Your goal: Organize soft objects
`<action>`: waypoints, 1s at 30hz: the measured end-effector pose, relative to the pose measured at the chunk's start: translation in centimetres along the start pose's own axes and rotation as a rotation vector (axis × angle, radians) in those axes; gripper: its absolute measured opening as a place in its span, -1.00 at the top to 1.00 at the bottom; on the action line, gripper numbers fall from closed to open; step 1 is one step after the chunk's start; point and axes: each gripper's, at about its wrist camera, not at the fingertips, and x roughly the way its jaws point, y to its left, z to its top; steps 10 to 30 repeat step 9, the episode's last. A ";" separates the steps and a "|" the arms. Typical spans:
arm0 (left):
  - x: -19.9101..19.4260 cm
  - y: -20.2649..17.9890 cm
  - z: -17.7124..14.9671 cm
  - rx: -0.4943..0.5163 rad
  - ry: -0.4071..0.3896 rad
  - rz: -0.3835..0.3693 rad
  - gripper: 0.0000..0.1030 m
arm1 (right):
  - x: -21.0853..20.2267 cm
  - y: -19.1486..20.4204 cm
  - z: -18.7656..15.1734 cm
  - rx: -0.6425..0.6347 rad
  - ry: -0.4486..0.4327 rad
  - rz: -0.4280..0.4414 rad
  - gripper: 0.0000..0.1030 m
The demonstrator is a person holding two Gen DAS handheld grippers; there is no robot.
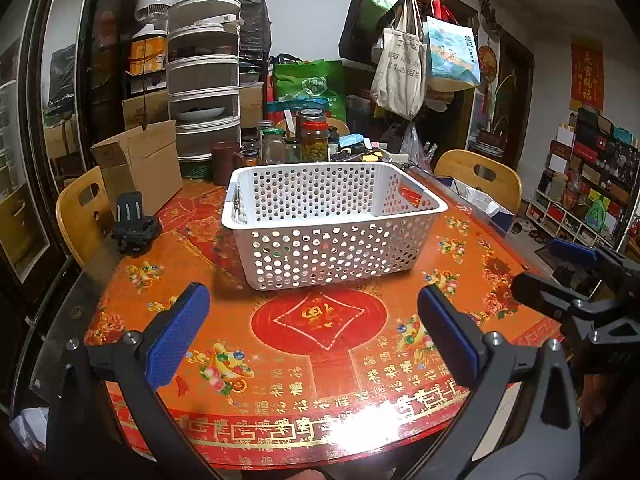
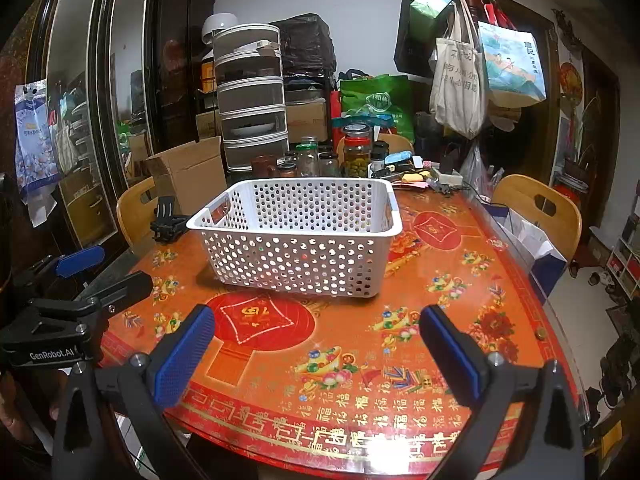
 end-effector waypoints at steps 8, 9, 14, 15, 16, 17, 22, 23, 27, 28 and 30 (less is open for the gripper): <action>0.2 -0.3 -0.1 0.003 -0.002 -0.005 -1.00 | 0.0 0.1 0.0 -0.001 0.003 0.000 -0.98; 0.1 -0.1 0.0 0.002 -0.002 -0.002 -1.00 | 0.1 0.2 -0.1 -0.001 0.004 0.001 -0.98; 0.1 -0.1 0.0 0.002 -0.002 -0.002 -1.00 | 0.1 0.2 -0.1 -0.001 0.004 0.001 -0.98; 0.1 -0.1 0.0 0.002 -0.002 -0.002 -1.00 | 0.1 0.2 -0.1 -0.001 0.004 0.001 -0.98; 0.1 -0.1 0.0 0.002 -0.002 -0.002 -1.00 | 0.1 0.2 -0.1 -0.001 0.004 0.001 -0.98; 0.1 -0.1 0.0 0.002 -0.002 -0.002 -1.00 | 0.1 0.2 -0.1 -0.001 0.004 0.001 -0.98; 0.1 -0.1 0.0 0.002 -0.002 -0.002 -1.00 | 0.1 0.2 -0.1 -0.001 0.004 0.001 -0.98; 0.1 -0.1 0.0 0.002 -0.002 -0.002 -1.00 | 0.1 0.2 -0.1 -0.001 0.004 0.001 -0.98; 0.1 -0.1 0.0 0.002 -0.002 -0.002 -1.00 | 0.1 0.2 -0.1 -0.001 0.004 0.001 -0.98; 0.1 -0.1 0.0 0.002 -0.002 -0.002 -1.00 | 0.1 0.2 -0.1 -0.001 0.004 0.001 -0.98; 0.1 -0.1 0.0 0.002 -0.002 -0.002 -1.00 | 0.1 0.2 -0.1 -0.001 0.004 0.001 -0.98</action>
